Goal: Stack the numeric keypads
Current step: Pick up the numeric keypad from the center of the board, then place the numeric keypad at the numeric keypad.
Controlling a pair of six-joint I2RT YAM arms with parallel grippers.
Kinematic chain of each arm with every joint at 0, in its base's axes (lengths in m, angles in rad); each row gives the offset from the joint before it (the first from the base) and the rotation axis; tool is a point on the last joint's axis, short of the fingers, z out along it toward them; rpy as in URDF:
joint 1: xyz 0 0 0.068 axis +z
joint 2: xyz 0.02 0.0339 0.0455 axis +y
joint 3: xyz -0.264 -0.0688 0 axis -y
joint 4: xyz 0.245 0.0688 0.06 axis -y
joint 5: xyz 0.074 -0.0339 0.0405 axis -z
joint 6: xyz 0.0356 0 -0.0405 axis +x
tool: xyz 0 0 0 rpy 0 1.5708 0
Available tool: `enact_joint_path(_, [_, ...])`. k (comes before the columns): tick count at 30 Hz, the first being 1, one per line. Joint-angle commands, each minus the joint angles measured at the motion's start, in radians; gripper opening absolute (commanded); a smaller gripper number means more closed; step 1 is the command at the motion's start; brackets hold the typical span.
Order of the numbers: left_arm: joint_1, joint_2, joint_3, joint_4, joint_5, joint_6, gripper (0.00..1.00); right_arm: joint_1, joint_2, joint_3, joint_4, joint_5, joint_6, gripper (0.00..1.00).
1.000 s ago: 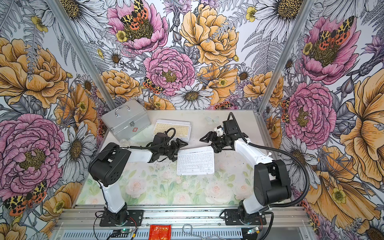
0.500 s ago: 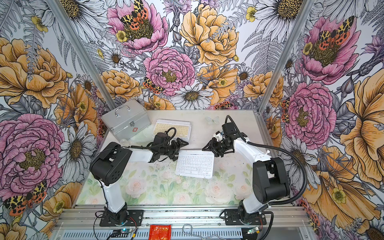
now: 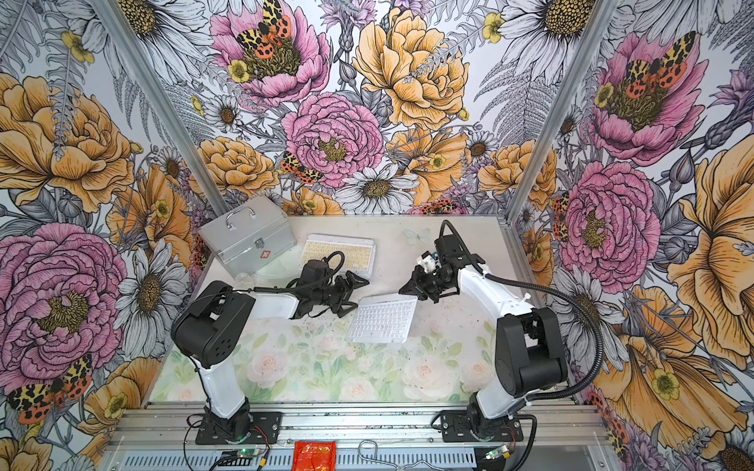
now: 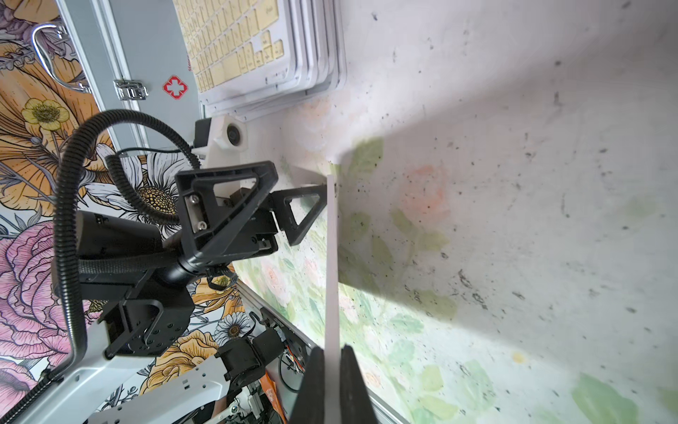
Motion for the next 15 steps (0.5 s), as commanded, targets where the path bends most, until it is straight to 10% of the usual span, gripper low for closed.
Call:
enact_joint_path(1, [0.022, -0.13, 0.019, -0.111, 0.016, 0.023, 0.99, 0.007, -0.011, 0.096, 0.014, 0.008, 0.003, 0.0])
enact_joint_path(15, [0.315, -0.316, 0.317, -0.749, -0.058, 0.407, 0.99, 0.055, 0.294, 0.566, 0.276, -0.09, 0.163, 0.0])
